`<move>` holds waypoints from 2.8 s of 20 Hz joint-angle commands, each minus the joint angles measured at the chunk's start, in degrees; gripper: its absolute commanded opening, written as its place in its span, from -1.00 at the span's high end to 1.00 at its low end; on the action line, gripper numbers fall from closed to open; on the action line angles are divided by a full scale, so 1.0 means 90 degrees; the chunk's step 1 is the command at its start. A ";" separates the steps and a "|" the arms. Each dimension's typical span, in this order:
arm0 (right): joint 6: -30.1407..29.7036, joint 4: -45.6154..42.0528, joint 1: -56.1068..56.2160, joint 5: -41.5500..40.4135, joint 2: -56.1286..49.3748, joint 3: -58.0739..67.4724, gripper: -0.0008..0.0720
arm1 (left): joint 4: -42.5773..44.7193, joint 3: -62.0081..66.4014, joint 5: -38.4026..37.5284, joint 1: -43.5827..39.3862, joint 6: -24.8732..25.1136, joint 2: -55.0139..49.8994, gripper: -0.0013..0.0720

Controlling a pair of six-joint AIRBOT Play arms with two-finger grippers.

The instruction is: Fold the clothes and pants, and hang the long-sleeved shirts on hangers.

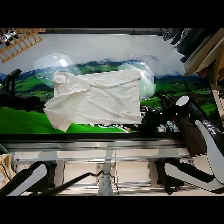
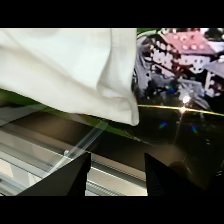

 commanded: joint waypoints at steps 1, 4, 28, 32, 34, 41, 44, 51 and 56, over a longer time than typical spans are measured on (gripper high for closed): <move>-0.0299 0.0223 -0.0005 -0.0391 -0.0262 -0.0148 -0.10 | -0.0041 0.0000 -0.0107 0.0027 0.0022 0.0005 0.94; -0.0665 0.0636 -0.0005 -0.0629 -0.0522 -0.0148 -0.02 | -0.0041 0.0000 -0.0226 0.0027 0.0024 0.0005 0.94; -0.1343 0.1270 -0.0005 -0.0053 -0.0007 0.0544 0.94 | -0.2261 0.0104 -0.0512 0.0406 0.0758 0.0146 0.94; -0.0940 0.0777 -0.0005 0.0367 0.1768 0.3002 0.94 | -0.7861 0.0755 -0.0529 0.1902 0.1275 0.0342 0.95; -0.0427 0.0367 -0.0005 0.0080 0.2426 0.4483 0.94 | -1.0941 0.0954 -0.0488 0.2633 0.1423 0.0464 0.95; 0.0012 0.0243 -0.0005 -0.1124 0.3186 0.8242 0.95 | -1.6174 0.0988 0.0007 0.3359 0.2516 0.1591 0.95; 0.0000 0.0245 -0.0005 -0.1358 0.3062 0.8680 0.95 | -1.6254 0.1069 0.0243 0.3230 0.2722 0.1868 0.95; 0.0010 0.0316 0.0000 -0.0546 0.1795 0.8303 0.95 | -1.1944 0.1207 0.1217 0.3055 0.2533 0.1413 0.95; -0.0158 0.0245 0.0129 -0.0508 -0.0250 0.7113 0.95 | -0.9192 0.0746 0.1625 0.1770 0.3271 0.0148 0.95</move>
